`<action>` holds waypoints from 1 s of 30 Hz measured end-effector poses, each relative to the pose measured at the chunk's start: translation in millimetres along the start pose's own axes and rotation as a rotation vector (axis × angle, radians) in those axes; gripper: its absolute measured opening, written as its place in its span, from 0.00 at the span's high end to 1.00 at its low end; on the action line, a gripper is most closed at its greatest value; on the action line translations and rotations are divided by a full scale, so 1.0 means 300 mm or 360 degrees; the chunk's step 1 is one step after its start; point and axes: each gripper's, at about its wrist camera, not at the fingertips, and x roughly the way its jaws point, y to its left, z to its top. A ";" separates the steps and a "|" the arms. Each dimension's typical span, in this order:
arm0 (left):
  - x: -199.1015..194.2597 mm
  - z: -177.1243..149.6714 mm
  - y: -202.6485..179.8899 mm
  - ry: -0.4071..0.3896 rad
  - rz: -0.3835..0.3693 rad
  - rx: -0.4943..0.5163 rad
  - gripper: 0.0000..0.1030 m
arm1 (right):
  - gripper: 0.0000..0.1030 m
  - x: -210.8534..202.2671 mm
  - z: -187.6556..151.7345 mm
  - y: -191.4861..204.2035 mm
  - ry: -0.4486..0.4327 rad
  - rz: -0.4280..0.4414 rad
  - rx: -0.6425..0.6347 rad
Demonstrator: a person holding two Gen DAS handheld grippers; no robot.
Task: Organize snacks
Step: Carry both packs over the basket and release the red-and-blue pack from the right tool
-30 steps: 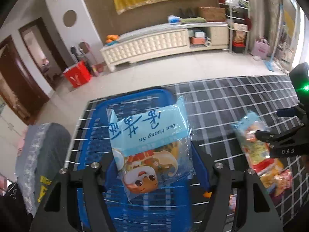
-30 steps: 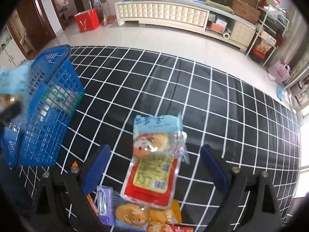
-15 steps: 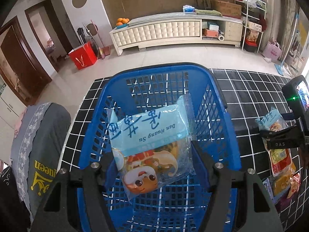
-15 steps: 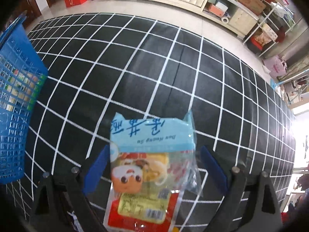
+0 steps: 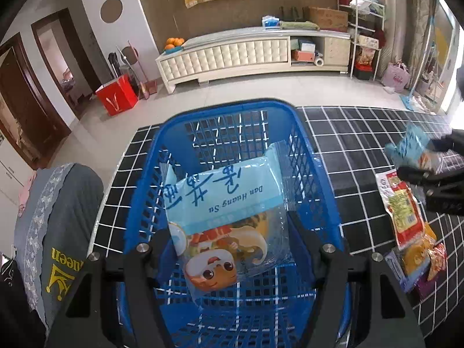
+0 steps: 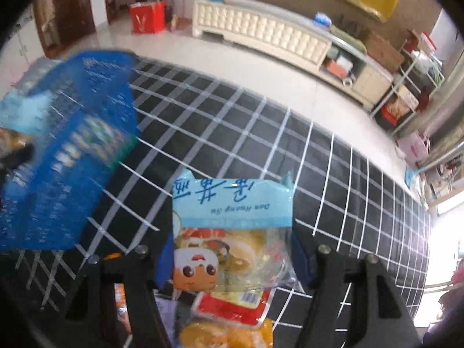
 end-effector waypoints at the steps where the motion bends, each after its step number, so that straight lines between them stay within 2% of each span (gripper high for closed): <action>1: -0.021 -0.004 0.005 -0.0016 -0.0008 0.0005 0.37 | 0.32 -0.035 0.008 0.014 -0.0035 0.0007 -0.0014; 9: -0.168 -0.029 0.061 -0.0140 -0.0053 0.0061 0.37 | 0.32 -0.269 0.057 0.175 -0.0231 0.0047 -0.0166; 14: -0.223 -0.035 0.125 -0.0179 -0.0072 0.0092 0.37 | 0.32 -0.333 0.096 0.280 -0.0292 0.0060 -0.0256; 21: -0.221 -0.051 0.225 -0.0188 -0.0073 0.0079 0.37 | 0.32 -0.307 0.144 0.397 -0.0277 0.0103 -0.0340; 30: -0.151 -0.073 0.303 -0.0152 -0.0095 0.0065 0.37 | 0.32 -0.161 0.210 0.552 -0.0136 0.0168 -0.0471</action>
